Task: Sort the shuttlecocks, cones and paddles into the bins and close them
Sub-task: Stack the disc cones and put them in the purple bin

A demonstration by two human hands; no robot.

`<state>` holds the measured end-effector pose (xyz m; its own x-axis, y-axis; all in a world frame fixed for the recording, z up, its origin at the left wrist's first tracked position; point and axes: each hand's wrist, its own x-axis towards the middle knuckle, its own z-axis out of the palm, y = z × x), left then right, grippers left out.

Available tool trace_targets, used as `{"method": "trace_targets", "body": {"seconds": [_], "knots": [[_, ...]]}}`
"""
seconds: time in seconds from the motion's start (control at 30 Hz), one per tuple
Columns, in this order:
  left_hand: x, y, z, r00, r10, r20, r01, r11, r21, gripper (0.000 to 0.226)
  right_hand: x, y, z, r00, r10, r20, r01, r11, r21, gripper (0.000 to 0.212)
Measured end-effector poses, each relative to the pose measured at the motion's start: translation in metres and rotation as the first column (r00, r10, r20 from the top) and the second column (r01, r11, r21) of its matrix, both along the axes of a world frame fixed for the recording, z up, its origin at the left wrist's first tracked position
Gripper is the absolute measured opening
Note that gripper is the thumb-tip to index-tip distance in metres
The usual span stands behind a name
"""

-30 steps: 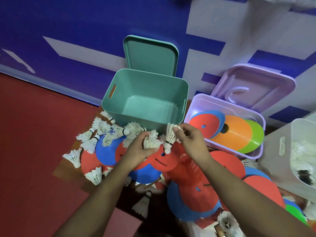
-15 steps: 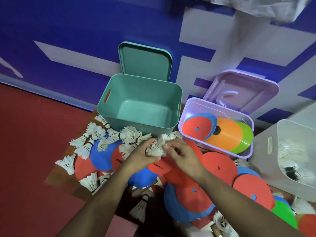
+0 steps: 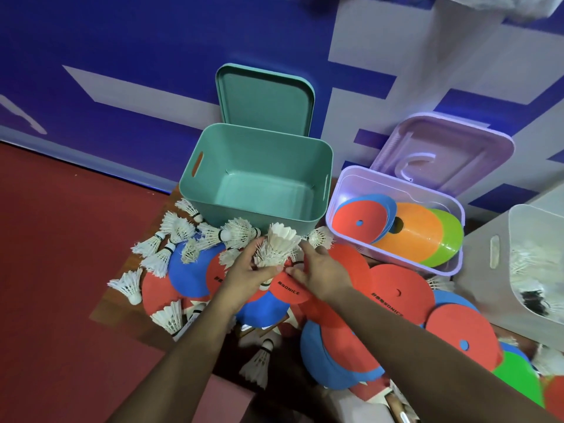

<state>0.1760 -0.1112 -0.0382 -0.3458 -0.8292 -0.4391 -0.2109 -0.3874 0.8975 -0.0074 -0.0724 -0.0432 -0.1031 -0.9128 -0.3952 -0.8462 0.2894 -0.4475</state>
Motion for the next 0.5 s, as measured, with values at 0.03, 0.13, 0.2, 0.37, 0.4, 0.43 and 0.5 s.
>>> {"method": "trace_targets", "body": {"seconds": [0.03, 0.13, 0.2, 0.37, 0.4, 0.43, 0.5], "knots": [[0.000, 0.000, 0.000, 1.000, 0.006, -0.007, -0.006, 1.000, -0.006, 0.059, 0.004, -0.003, -0.004, 1.000, 0.003, 0.000, -0.003, 1.000, 0.021, 0.060], [0.001, 0.000, 0.002, 0.999, 0.037, -0.027, -0.037, 0.999, -0.011, 0.058, 0.006, -0.009, -0.013, 1.000, -0.007, -0.009, 0.007, 0.999, 0.052, 0.059], [0.001, 0.002, 0.006, 0.996, 0.076, -0.041, -0.076, 0.997, -0.007, 0.060, 0.002, -0.009, -0.018, 0.998, -0.009, -0.056, 0.012, 0.999, 0.043, 0.057], [0.002, 0.009, 0.009, 0.986, 0.168, -0.021, -0.169, 0.985, -0.045, 0.056, 0.000, -0.007, -0.025, 0.983, 0.152, -0.099, -0.151, 0.988, 0.014, 0.056], [0.003, 0.011, 0.010, 0.982, 0.186, -0.025, -0.187, 0.981, -0.046, 0.056, 0.001, -0.009, -0.028, 0.974, 0.189, -0.124, -0.186, 0.982, 0.037, 0.052], [0.004, 0.014, 0.010, 0.980, 0.196, -0.033, -0.197, 0.980, -0.042, 0.058, 0.001, -0.011, -0.031, 0.969, 0.204, -0.140, -0.198, 0.978, 0.059, 0.046], [0.003, 0.021, 0.013, 0.976, 0.212, -0.049, -0.214, 0.976, -0.031, 0.061, -0.001, -0.012, -0.035, 0.980, 0.163, -0.115, -0.160, 0.986, 0.037, 0.032]]}}
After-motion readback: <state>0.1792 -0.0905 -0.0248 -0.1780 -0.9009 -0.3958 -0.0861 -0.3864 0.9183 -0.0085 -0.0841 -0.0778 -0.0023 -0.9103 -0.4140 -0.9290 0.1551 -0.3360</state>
